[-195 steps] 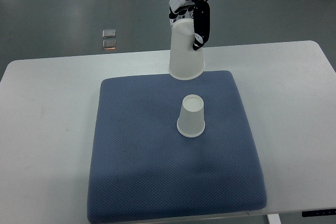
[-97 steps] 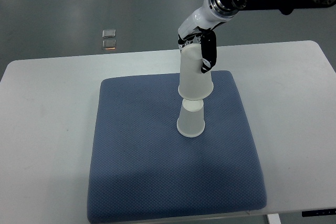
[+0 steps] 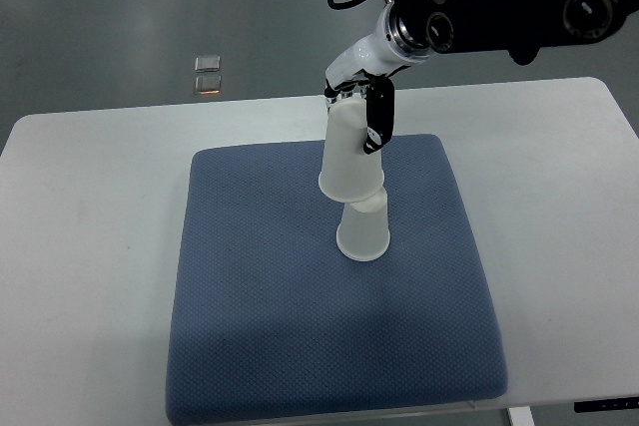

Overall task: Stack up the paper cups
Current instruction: 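Lower the held cup onto the upside-down cup on the pad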

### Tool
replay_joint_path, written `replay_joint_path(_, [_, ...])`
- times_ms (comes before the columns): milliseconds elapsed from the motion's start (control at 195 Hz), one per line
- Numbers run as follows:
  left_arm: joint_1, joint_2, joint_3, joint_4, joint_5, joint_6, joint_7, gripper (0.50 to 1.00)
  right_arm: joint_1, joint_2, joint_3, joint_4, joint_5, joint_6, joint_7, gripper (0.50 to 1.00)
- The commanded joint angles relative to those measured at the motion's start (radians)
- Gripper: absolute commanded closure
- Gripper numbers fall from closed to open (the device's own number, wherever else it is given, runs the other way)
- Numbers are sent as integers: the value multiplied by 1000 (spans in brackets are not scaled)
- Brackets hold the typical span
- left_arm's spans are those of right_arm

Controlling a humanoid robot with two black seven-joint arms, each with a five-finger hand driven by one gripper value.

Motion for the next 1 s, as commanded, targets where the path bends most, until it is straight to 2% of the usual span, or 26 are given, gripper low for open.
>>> replay_joint_path(0, [0, 0, 0, 0, 0, 0, 0, 500, -6, 0, 0, 2, 17, -11, -1, 859])
replay_joint_path(195, [0, 0, 0, 1, 0, 0, 0, 500, -20, 0, -18, 25, 17, -45, -1, 857])
replay_joint_path(997, [0, 0, 0, 3, 0, 0, 0, 500, -69, -3, -52, 36, 15, -83, 1, 857])
